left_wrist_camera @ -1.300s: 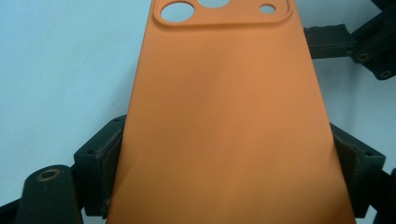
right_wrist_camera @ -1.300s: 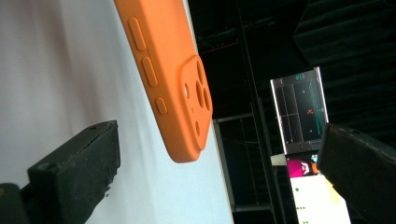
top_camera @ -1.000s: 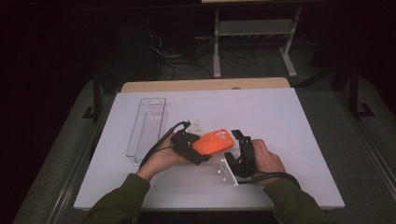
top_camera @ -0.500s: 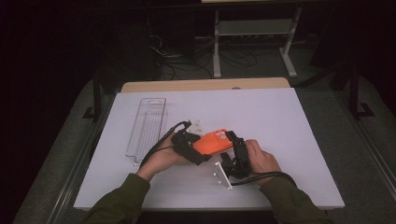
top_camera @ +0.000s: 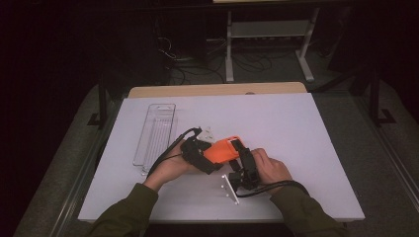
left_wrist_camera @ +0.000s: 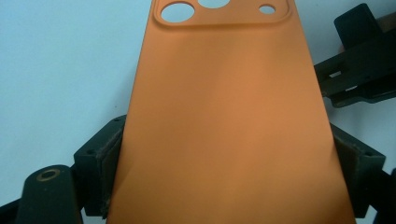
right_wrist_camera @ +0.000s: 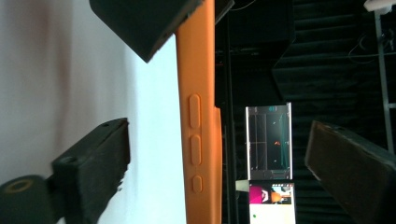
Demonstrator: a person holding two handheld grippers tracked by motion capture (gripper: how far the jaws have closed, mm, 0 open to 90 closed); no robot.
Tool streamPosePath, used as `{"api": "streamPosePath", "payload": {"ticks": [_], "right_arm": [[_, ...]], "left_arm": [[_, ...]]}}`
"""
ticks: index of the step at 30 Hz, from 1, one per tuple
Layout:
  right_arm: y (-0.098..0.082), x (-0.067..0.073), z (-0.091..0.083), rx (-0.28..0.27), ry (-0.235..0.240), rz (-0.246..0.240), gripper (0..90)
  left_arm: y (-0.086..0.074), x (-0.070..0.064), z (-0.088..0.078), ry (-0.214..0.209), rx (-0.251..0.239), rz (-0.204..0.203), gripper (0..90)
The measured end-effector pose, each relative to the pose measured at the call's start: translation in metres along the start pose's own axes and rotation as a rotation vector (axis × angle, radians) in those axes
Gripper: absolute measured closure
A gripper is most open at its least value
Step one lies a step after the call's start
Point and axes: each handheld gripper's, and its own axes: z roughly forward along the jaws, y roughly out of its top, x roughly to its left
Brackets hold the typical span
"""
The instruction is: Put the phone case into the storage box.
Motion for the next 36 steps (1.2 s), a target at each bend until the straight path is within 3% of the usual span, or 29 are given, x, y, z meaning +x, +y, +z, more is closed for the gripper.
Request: {"api": "streamPosePath", "payload": {"ticks": [11,17,25,36], "right_arm": [[0.0043,0.0001,-0.0042,-0.007,0.02,-0.031,32.8],[0.0053,0.0011,-0.0055,-0.005,0.018,-0.013,44.8],[0.0059,-0.0013,-0.0069,-0.026,0.041,-0.025,59.9],[0.0067,-0.0006,-0.0075,-0.026,0.041,-0.04,71.2]], "left_arm": [[0.0005,-0.0015,0.0009,-0.001,-0.002,0.008,15.6],[0.0008,-0.0024,0.0016,-0.003,0.001,0.009,15.6],[0.0003,-0.0023,0.002,-0.002,-0.008,-0.003,15.5],[0.0005,-0.0014,0.0006,-0.011,-0.016,-0.01,15.5]]}}
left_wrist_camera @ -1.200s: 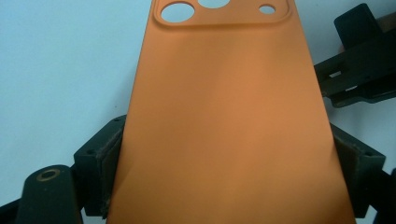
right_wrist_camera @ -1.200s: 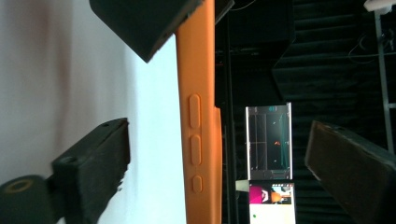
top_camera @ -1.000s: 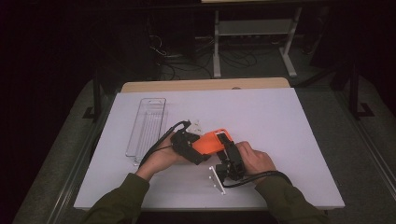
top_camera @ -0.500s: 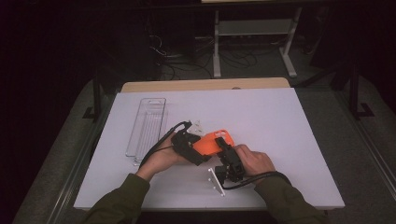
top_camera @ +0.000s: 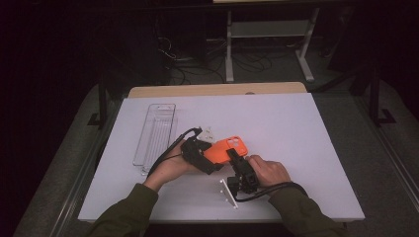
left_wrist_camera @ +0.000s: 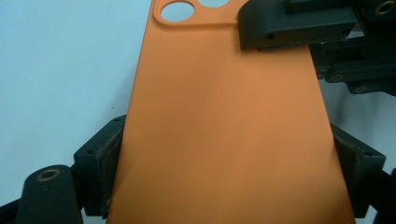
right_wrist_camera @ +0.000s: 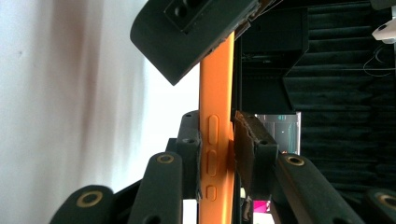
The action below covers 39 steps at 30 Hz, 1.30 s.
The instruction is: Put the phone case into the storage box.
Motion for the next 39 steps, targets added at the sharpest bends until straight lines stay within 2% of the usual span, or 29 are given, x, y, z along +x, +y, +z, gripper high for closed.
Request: {"api": "streamPosePath", "payload": {"ticks": [4,5,15,18,20,30,32,34,35,39], "right_arm": [[0.001,0.0,0.0,0.008,-0.002,-0.012,73.0],[0.001,0.0,0.0,0.008,-0.005,-0.014,73.6],[0.003,0.002,-0.002,0.028,-0.029,-0.019,78.7],[0.003,0.001,-0.002,0.032,-0.03,-0.041,81.1],[0.003,0.001,-0.002,0.037,-0.031,-0.028,81.9],[0.003,0.0,-0.003,0.034,-0.059,-0.029,82.9],[0.003,-0.001,-0.003,0.031,-0.04,-0.041,82.9],[0.002,0.0,-0.003,0.036,-0.034,-0.047,83.0],[0.002,0.001,-0.002,0.04,-0.029,-0.043,82.9],[0.001,0.002,-0.001,0.052,-0.02,-0.029,82.8]], "left_arm": [[0.0,0.0,0.0,-0.005,-0.002,-0.006,15.5],[0.0,0.0,0.001,-0.009,-0.018,-0.025,15.4],[0.001,0.001,-0.002,-0.029,-0.02,-0.029,15.3],[0.001,0.002,-0.002,-0.037,-0.025,-0.027,15.3],[0.001,0.001,-0.002,-0.039,-0.034,-0.036,15.2],[0.001,0.002,-0.005,-0.059,-0.054,-0.039,14.8],[0.001,0.0,-0.006,-0.042,-0.064,-0.023,14.9],[0.002,0.0,-0.007,-0.052,-0.085,-0.038,13.3],[0.002,0.001,-0.009,-0.052,-0.08,-0.029,13.0],[0.002,0.003,-0.013,-0.052,-0.098,-0.037,10.1]]}}
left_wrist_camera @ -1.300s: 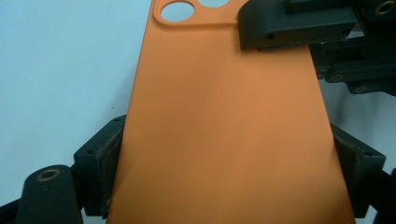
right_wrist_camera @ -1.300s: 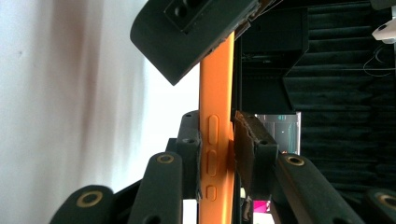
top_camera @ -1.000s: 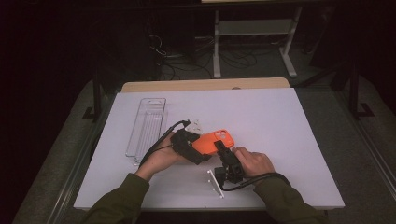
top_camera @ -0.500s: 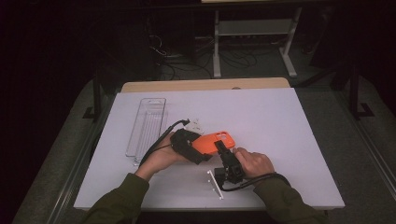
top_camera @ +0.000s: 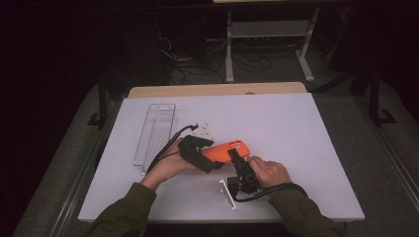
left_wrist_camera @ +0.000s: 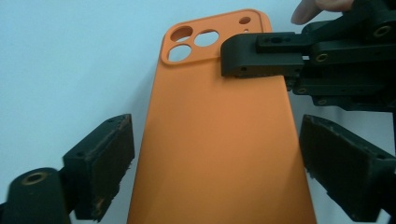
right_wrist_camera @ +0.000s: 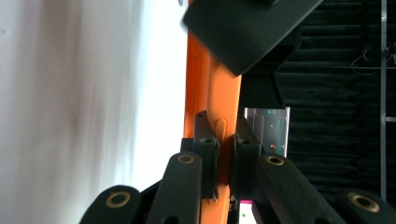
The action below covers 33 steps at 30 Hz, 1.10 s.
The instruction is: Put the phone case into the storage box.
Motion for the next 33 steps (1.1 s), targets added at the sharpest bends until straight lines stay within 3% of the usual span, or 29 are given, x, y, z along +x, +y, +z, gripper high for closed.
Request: {"api": "streamPosePath", "payload": {"ticks": [8,14,20,26,29,33], "right_arm": [[-0.011,-0.004,0.001,0.027,0.013,0.019,82.6],[-0.02,-0.007,0.002,0.054,0.016,0.051,82.5],[-0.026,-0.011,0.0,0.076,0.032,0.079,82.5],[-0.032,-0.016,-0.001,0.084,0.051,0.124,82.4],[-0.034,-0.018,-0.002,0.096,0.067,0.19,82.4],[-0.037,-0.024,-0.002,0.096,0.065,0.235,82.3]], "left_arm": [[-0.001,0.002,-0.003,0.008,-0.009,-0.01,1.0],[-0.002,0.004,-0.007,0.016,-0.002,0.003,0.0],[-0.004,0.005,-0.01,0.027,-0.021,-0.015,0.0],[-0.006,0.007,-0.013,0.043,-0.022,-0.008,0.0],[-0.007,0.008,-0.012,0.045,-0.023,-0.014,0.0],[-0.008,0.008,-0.012,0.052,-0.022,-0.007,0.0]]}}
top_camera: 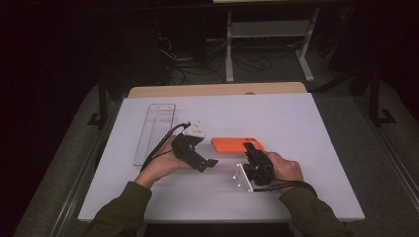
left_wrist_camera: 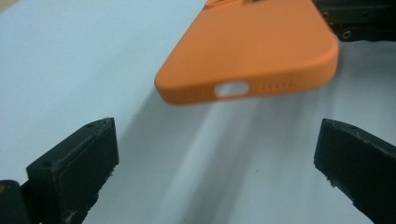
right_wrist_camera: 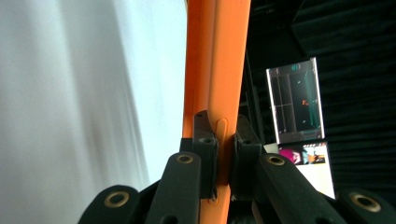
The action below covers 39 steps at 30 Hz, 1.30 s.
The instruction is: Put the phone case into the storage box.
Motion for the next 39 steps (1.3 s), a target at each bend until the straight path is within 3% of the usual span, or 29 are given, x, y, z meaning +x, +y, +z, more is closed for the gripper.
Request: {"api": "streamPosePath", "payload": {"ticks": [3,6,8,11,12,19,20,24,28,34,39], "right_arm": [[-0.001,-0.003,-0.001,0.004,0.003,0.025,82.3],[-0.002,-0.006,-0.001,0.005,0.024,0.055,82.3],[-0.003,-0.007,-0.001,0.004,0.029,0.073,82.2],[-0.004,-0.009,-0.001,0.006,0.049,0.089,82.3],[-0.004,-0.009,-0.001,0.008,0.049,0.097,82.3],[-0.006,-0.012,0.001,0.016,0.07,0.183,82.1],[-0.005,-0.012,0.0,0.031,0.079,0.223,82.1],[-0.008,-0.014,0.001,0.03,0.086,0.239,82.1],[-0.009,-0.016,0.001,0.047,0.124,0.309,81.9],[-0.01,-0.018,0.001,0.056,0.144,0.369,82.0],[-0.011,-0.02,0.002,0.059,0.162,0.447,81.9]], "left_arm": [[-0.001,0.001,0.0,0.004,0.01,0.015,0.0],[-0.001,0.0,0.001,0.005,0.003,-0.008,0.0],[-0.002,0.002,0.0,0.009,0.012,0.008,0.0],[-0.002,0.001,0.001,0.01,0.003,-0.001,0.0],[-0.003,0.002,0.001,0.01,0.015,0.015,0.0],[-0.004,0.0,0.003,0.014,0.018,0.005,0.0],[-0.003,0.001,0.003,0.016,0.023,0.011,0.0],[-0.004,0.0,0.004,0.016,0.02,-0.007,0.0],[-0.004,0.001,0.005,0.015,0.02,-0.002,0.0],[-0.004,0.002,0.005,0.012,0.037,0.022,0.0],[-0.004,0.002,0.004,0.016,0.032,0.033,0.0]]}}
